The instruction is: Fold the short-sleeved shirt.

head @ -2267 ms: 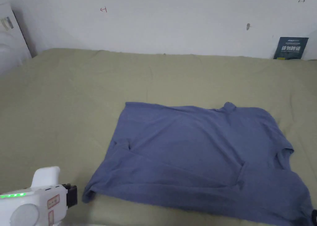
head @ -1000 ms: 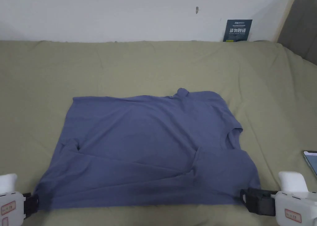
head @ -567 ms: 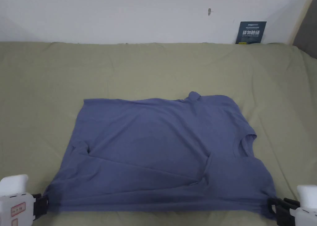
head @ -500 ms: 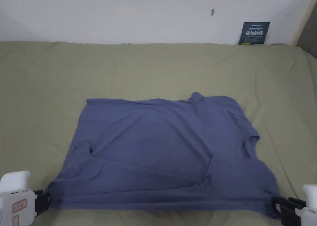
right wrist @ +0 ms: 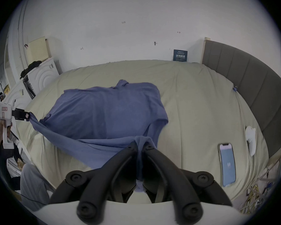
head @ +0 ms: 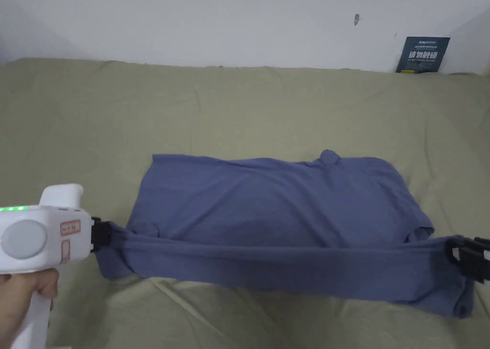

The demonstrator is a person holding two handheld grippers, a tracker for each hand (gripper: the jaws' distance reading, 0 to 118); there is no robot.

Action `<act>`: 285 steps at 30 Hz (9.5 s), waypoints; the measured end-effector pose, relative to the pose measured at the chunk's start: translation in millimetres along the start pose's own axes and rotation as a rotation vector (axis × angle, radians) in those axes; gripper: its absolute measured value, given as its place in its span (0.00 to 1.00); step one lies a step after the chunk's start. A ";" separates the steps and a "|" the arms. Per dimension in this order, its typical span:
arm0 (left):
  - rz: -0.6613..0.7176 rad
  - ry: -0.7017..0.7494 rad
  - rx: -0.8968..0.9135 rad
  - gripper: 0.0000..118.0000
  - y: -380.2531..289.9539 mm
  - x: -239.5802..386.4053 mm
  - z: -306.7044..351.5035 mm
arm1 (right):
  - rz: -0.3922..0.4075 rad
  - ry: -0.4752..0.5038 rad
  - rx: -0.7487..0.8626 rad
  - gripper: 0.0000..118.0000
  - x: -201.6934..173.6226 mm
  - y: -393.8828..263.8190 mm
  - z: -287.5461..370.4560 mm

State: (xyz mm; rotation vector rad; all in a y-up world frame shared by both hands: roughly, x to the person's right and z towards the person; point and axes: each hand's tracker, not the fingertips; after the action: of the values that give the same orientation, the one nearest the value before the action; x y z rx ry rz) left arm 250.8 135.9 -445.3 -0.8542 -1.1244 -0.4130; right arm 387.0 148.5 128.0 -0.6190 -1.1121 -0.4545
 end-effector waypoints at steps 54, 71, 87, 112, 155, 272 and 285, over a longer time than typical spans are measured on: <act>-0.005 -0.021 -0.140 0.01 -4.8 -11.4 -103.1 | -0.099 -0.024 -0.181 0.00 24.2 -43.3 -57.9; -0.033 0.011 -0.158 0.00 -4.7 8.3 -81.4 | -0.119 0.033 -0.263 0.07 45.9 -47.1 -106.9; -0.056 0.045 -0.169 0.00 -36.9 -10.6 -7.7 | -0.057 0.076 -0.196 0.07 16.6 -46.7 -3.8; 0.064 0.016 -0.070 0.98 -55.1 -58.2 34.2 | -0.147 0.081 -0.191 1.00 31.8 -55.4 24.0; -0.102 0.078 -0.222 0.00 77.6 9.2 -162.2 | 0.004 -0.038 -0.431 0.99 26.7 73.6 -222.7; 0.401 -0.508 -0.254 0.02 -70.1 -129.2 -19.4 | -0.175 -0.211 0.370 0.00 -123.2 -106.9 137.8; 0.257 -0.249 -0.207 0.02 -39.1 -124.4 69.6 | -0.122 -0.181 0.388 0.00 -116.3 -108.8 139.3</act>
State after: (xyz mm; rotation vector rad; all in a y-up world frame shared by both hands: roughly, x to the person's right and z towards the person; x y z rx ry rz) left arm 131.5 150.2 -531.3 -1.2427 -1.1932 -0.2143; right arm 179.8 163.4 88.3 -0.2556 -1.3727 -0.2778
